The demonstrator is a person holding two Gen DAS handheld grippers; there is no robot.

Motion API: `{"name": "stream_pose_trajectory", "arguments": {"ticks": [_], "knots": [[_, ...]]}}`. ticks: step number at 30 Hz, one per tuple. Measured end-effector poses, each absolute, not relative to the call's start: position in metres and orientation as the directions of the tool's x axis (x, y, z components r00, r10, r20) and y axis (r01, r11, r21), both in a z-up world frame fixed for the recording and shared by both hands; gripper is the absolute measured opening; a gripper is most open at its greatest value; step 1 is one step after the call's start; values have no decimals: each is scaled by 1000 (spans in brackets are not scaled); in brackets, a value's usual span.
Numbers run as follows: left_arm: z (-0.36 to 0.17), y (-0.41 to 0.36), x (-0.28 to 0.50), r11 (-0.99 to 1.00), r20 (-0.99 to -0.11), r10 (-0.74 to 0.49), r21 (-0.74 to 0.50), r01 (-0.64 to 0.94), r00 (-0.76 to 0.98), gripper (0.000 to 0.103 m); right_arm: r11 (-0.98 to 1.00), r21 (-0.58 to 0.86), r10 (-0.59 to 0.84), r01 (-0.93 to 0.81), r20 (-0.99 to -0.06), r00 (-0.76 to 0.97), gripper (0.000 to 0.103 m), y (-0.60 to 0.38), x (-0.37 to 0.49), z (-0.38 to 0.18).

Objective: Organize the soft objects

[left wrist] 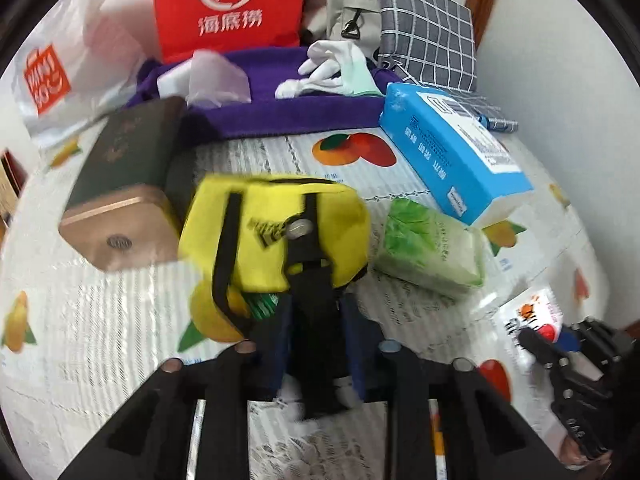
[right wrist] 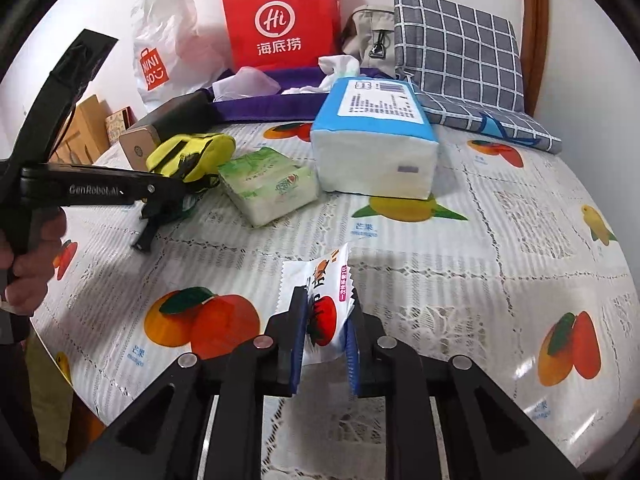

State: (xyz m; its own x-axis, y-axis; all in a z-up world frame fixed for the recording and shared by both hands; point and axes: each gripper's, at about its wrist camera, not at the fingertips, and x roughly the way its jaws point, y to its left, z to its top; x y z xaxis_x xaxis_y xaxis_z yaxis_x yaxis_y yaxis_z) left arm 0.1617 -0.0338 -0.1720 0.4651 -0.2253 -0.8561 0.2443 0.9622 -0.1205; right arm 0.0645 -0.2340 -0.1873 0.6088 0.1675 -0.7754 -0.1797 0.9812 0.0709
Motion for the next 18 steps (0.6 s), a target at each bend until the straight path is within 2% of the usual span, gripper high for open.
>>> {"name": "stream_pose_trajectory", "arguments": {"ticks": [3,8,11,13,18], "knots": [[-175,-32,163,960,-859,-241,-143,240,451,23,982,66,162,-176,-769,618,29,-237,63,-188],[-181,-32,168,960,-855,-255,-167,226,452,25,980,88,181,-178,-768,614,37,-240,64,-191],[-179,-30,169,960,-850,-255,-165,227,461,20,978,99,192,-182,-767,612,45,-241,63,-190],[-174,-25,166,958,-842,-268,-182,221,468,20,978,110,199,-180,-762,616,56,-242,62,-189],[-156,-12,155,957,-817,-279,-194,216,504,20,972,144,231,-188,-748,622,75,-244,60,-185]]}}
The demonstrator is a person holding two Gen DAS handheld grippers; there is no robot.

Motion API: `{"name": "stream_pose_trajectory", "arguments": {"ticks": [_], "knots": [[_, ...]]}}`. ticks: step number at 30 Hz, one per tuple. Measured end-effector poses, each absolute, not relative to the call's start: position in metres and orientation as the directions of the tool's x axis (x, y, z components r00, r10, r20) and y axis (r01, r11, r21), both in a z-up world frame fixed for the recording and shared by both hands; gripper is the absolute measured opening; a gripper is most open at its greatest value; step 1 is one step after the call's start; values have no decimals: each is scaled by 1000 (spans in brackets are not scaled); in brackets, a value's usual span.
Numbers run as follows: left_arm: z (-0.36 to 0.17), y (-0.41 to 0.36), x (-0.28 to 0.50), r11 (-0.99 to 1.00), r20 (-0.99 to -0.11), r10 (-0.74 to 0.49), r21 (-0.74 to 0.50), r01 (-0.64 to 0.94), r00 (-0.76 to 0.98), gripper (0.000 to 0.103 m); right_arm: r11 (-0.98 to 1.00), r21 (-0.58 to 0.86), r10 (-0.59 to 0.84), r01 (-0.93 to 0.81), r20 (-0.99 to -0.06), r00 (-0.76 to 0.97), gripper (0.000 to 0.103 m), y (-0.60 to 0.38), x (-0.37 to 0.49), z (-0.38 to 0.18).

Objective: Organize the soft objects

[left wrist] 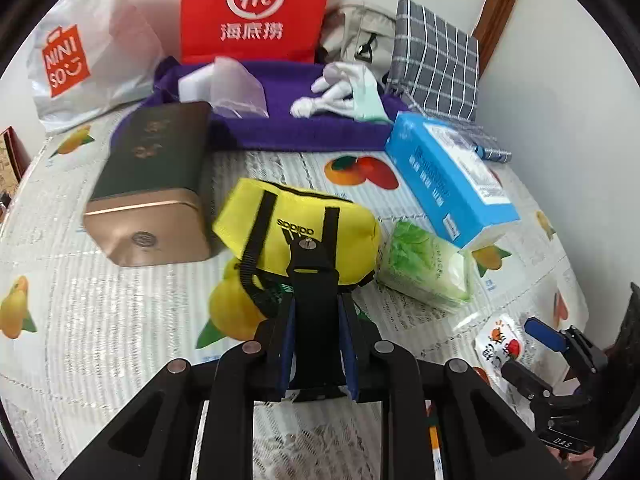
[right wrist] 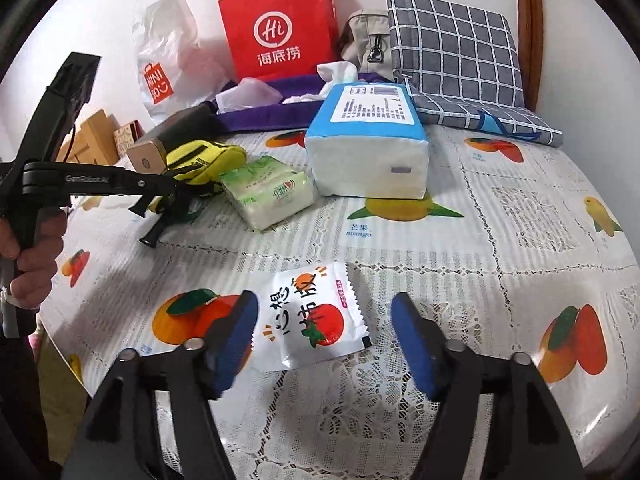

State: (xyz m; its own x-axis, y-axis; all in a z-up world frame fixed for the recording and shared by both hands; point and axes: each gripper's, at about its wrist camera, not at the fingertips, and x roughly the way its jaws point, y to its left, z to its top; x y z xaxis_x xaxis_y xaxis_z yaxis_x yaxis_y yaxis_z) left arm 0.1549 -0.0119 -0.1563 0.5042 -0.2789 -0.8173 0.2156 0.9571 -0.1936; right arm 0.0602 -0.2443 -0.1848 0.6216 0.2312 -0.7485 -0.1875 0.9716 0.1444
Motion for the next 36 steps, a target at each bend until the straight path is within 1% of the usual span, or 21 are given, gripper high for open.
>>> {"name": "stream_pose_trajectory", "arguments": {"ticks": [1,4,7,10,11,12,13,17,18,19,21,24,25,27,30,36], "knots": [[-153,-9,153,956,-813,-282,-198,214,510,20,970,150,238,-191,-748,620,79,-244,60,-184],[-148,-2,146,959,-809,-276,-192,209,520,20,966,157,252,-205,-749,613,85,-238,60,-185],[-151,4,141,963,-817,-262,-186,194,513,20,969,118,226,-216,-773,592,85,-229,62,-193],[-155,12,136,962,-820,-271,-206,180,504,20,976,4,140,-218,-777,614,84,-217,60,-199],[-155,14,135,962,-821,-272,-212,175,502,20,975,11,149,-224,-778,610,82,-217,60,-199],[-156,16,134,962,-821,-273,-215,171,502,20,973,25,163,-229,-777,609,71,-217,60,-197],[-156,19,133,962,-821,-272,-218,165,501,20,974,14,152,-225,-774,614,56,-217,60,-196],[-157,24,131,962,-825,-274,-230,149,495,20,972,6,154,-235,-771,618,48,-217,62,-195],[-157,24,131,962,-825,-273,-232,145,495,20,972,6,154,-234,-770,620,36,-217,62,-195],[-157,24,131,962,-826,-274,-234,143,492,20,972,16,160,-234,-772,616,28,-217,63,-194],[-156,24,131,961,-826,-278,-238,142,491,20,971,14,160,-238,-779,606,26,-216,65,-193],[-153,24,130,960,-826,-279,-240,142,490,20,970,15,162,-242,-783,600,21,-214,66,-191],[-152,25,130,961,-825,-277,-239,139,492,20,969,32,176,-244,-782,598,9,-213,66,-190],[-147,28,129,960,-821,-280,-244,138,497,20,964,62,208,-257,-778,593,7,-213,66,-185],[-140,32,129,961,-818,-277,-241,137,504,20,964,37,197,-265,-767,610,7,-209,65,-174],[-127,40,132,961,-807,-276,-246,128,522,20,957,73,240,-279,-739,629,7,-207,70,-146]]}}
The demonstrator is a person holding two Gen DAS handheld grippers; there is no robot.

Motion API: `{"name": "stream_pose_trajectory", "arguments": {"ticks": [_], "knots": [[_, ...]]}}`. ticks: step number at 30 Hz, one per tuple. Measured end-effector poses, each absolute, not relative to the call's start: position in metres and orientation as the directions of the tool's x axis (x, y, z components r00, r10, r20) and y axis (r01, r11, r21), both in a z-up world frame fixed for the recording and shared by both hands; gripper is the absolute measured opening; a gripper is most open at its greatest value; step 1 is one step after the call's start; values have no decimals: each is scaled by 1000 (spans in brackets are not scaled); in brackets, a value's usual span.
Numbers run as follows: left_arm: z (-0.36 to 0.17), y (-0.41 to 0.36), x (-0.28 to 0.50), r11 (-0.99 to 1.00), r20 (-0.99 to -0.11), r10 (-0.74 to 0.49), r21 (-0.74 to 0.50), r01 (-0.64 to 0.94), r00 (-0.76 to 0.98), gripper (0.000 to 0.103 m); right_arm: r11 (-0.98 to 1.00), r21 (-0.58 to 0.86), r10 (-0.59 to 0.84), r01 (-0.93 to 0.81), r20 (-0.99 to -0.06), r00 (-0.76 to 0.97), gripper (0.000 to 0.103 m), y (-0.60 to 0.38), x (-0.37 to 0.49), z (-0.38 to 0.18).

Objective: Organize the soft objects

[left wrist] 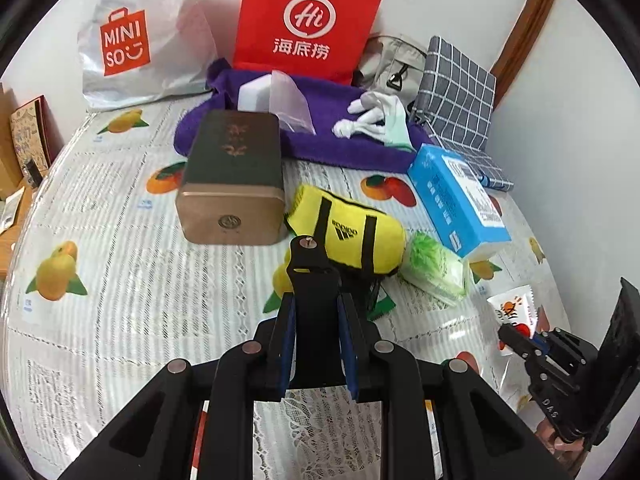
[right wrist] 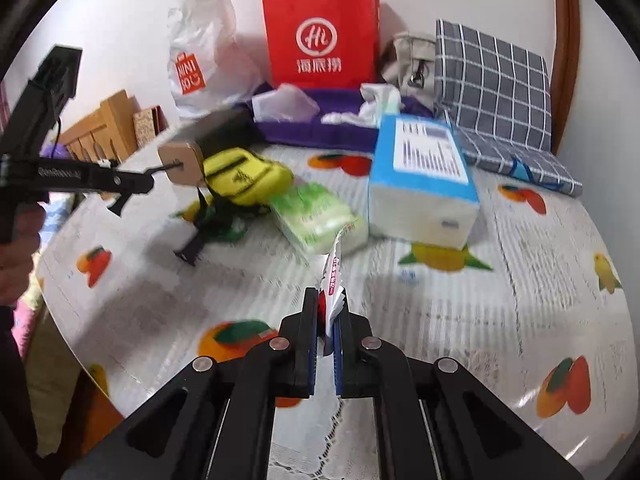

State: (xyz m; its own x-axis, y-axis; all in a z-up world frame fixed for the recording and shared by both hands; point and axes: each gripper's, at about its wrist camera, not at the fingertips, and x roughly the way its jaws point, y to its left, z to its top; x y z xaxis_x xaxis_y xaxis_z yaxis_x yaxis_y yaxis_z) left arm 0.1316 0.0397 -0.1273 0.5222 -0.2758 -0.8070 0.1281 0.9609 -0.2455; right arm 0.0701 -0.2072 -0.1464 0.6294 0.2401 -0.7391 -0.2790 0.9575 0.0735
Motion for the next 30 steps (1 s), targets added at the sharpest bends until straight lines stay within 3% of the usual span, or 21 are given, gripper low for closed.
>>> {"name": "stream_pose_trajectory", "arguments": {"ticks": [4,30], "knots": [[-119,44,138,961,-798,-275,-253,115,537,20,956,123,268,-268,-741,616,7,-211,82,-132],[-68,54,219,978,-768,-199,-199,70,609,20,959,122,268,-257,-689,673,7,-215,212,-64]]}}
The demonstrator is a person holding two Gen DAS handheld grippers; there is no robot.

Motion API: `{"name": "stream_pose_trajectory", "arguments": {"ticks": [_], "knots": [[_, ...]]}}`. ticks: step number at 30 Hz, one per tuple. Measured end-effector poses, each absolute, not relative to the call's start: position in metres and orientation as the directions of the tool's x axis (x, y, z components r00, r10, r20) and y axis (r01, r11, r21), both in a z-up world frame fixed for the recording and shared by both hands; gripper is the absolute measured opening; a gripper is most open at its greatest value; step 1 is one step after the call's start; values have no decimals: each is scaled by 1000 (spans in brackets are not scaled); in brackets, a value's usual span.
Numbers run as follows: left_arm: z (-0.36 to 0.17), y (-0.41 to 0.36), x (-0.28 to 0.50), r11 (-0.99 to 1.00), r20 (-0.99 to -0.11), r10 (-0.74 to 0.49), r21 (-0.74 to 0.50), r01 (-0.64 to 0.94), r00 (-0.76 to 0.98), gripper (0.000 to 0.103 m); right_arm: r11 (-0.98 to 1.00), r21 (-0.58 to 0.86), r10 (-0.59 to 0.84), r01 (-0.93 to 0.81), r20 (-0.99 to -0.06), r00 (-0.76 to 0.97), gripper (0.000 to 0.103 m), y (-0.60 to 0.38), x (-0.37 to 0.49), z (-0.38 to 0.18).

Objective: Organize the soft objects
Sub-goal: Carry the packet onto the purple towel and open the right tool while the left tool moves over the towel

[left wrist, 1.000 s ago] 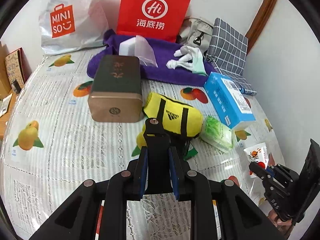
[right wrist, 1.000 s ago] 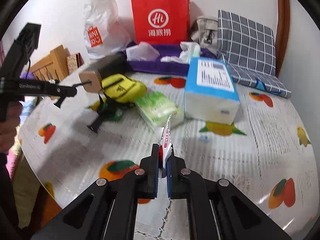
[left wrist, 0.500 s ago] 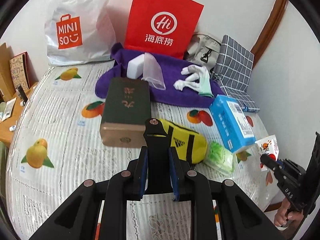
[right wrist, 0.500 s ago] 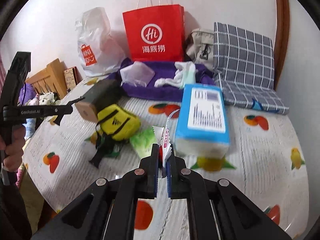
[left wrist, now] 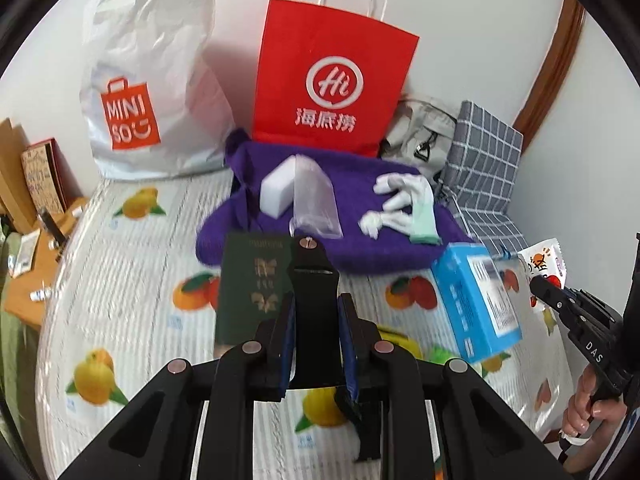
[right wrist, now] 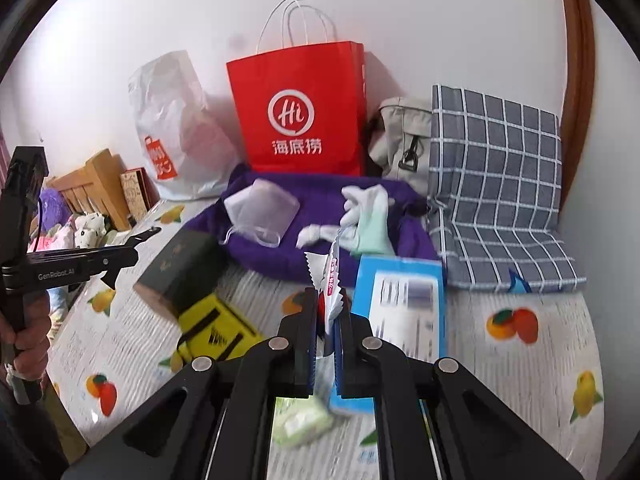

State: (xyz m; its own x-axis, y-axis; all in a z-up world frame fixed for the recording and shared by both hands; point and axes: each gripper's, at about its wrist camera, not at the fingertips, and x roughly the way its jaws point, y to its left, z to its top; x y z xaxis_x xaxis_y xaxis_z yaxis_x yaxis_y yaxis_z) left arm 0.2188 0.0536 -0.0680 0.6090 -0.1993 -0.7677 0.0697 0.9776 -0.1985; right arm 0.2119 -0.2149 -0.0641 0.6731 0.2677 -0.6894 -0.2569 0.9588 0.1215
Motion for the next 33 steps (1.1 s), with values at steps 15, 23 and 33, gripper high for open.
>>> {"name": "stream_pose_trajectory", "arguments": {"ticks": [15,23,33], "knots": [[-47,45,312,982,-766,-185,-171,82,615,20,935,182,347,-304,-651,675,7,-206,322,-34],[-56,35,356,983,-766,-182,-166,84,617,20,902,207,411,-379,-679,609,7,-178,369,-51],[-93,38,382,988,-827,-155,-141,68,540,20,901,254,401,-351,-796,454,8,-189,405,-112]]}}
